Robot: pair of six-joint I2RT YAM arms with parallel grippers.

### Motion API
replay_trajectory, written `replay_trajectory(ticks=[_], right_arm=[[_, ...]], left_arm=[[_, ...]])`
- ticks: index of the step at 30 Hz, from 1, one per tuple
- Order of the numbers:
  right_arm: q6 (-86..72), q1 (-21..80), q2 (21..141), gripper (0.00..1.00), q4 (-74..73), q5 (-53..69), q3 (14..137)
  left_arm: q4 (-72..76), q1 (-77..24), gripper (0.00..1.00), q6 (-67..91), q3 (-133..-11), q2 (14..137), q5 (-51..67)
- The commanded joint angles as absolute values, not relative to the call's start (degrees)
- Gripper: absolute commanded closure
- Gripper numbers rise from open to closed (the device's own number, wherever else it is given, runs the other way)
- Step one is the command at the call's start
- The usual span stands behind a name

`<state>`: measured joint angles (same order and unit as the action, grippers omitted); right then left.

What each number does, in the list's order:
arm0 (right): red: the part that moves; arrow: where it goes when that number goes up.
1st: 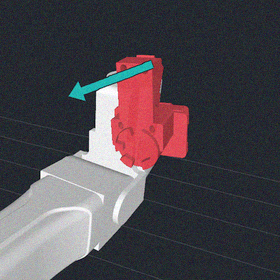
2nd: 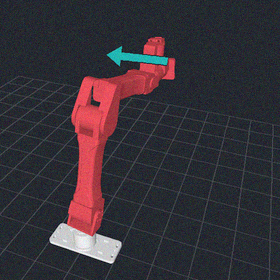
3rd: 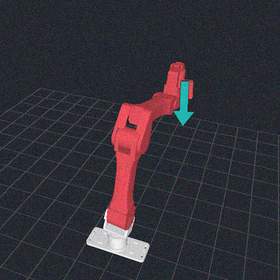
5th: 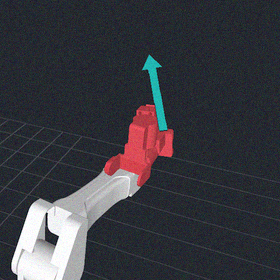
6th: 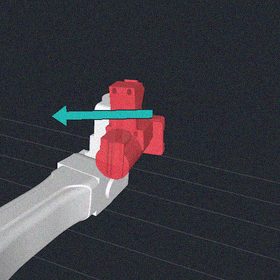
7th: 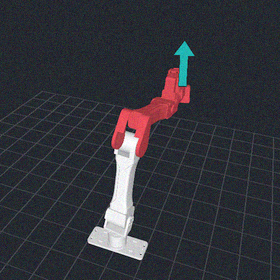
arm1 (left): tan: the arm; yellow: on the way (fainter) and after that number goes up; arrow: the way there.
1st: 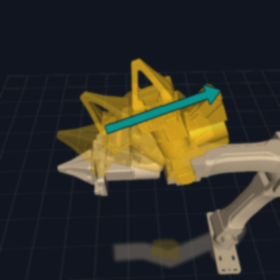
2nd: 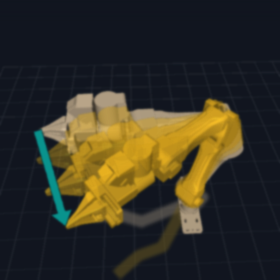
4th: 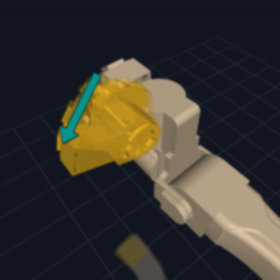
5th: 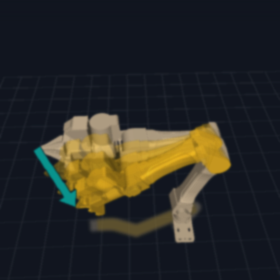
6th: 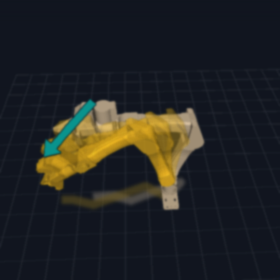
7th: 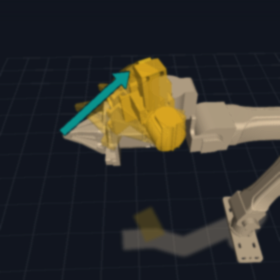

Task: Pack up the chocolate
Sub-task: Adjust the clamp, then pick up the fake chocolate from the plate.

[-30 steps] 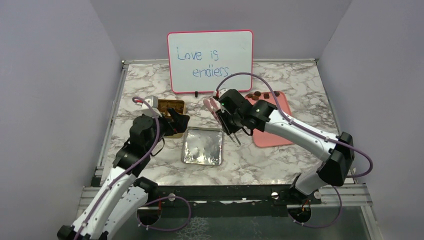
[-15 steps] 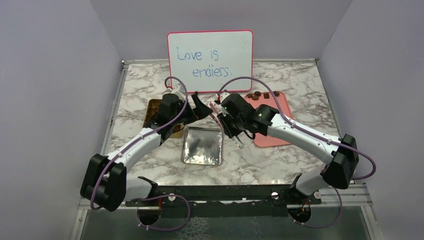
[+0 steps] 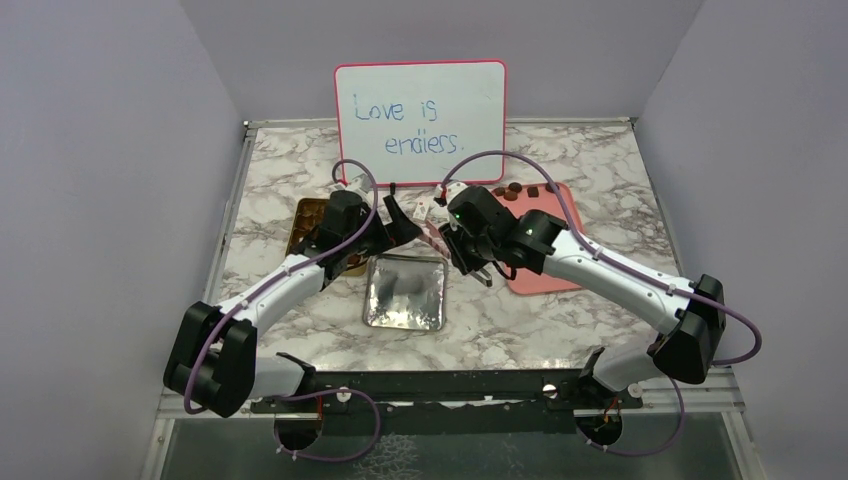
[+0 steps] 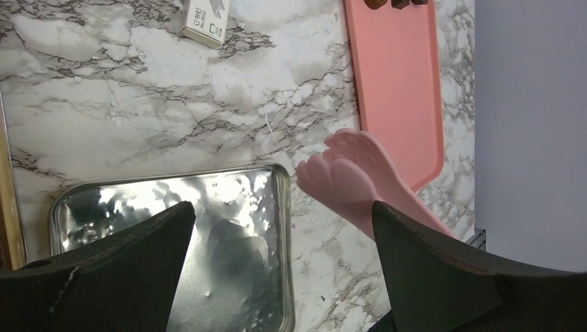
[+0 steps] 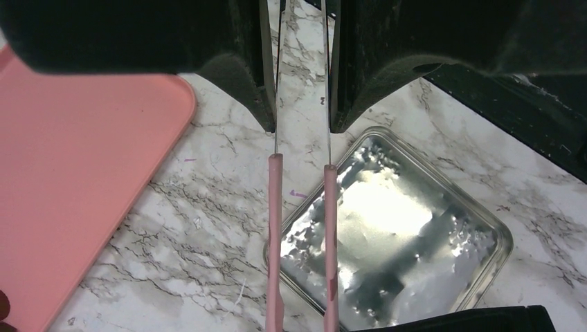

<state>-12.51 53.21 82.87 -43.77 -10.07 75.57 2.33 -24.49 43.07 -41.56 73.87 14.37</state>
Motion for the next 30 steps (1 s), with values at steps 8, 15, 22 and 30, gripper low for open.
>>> replay_trajectory(ticks=[8,15,22,30], right_arm=[[-14.3,53.5,81.6,0.64,-44.4,-13.0,77.5],[-14.2,51.0,83.2,0.64,-47.9,-15.1,78.7],[-12.3,40.2,85.0,0.64,-48.8,-15.5,79.4],[-10.3,26.6,91.1,0.64,-49.6,-16.5,81.8]], left_arm=[[0.2,-24.3,0.01,42.1,-40.0,71.2,13.0],[-6.4,-24.3,0.01,35.8,-44.5,61.5,11.5],[-14.5,-24.3,0.01,26.9,-44.8,50.0,5.5],[-16.6,-24.3,0.01,21.9,-39.3,39.5,1.1]])
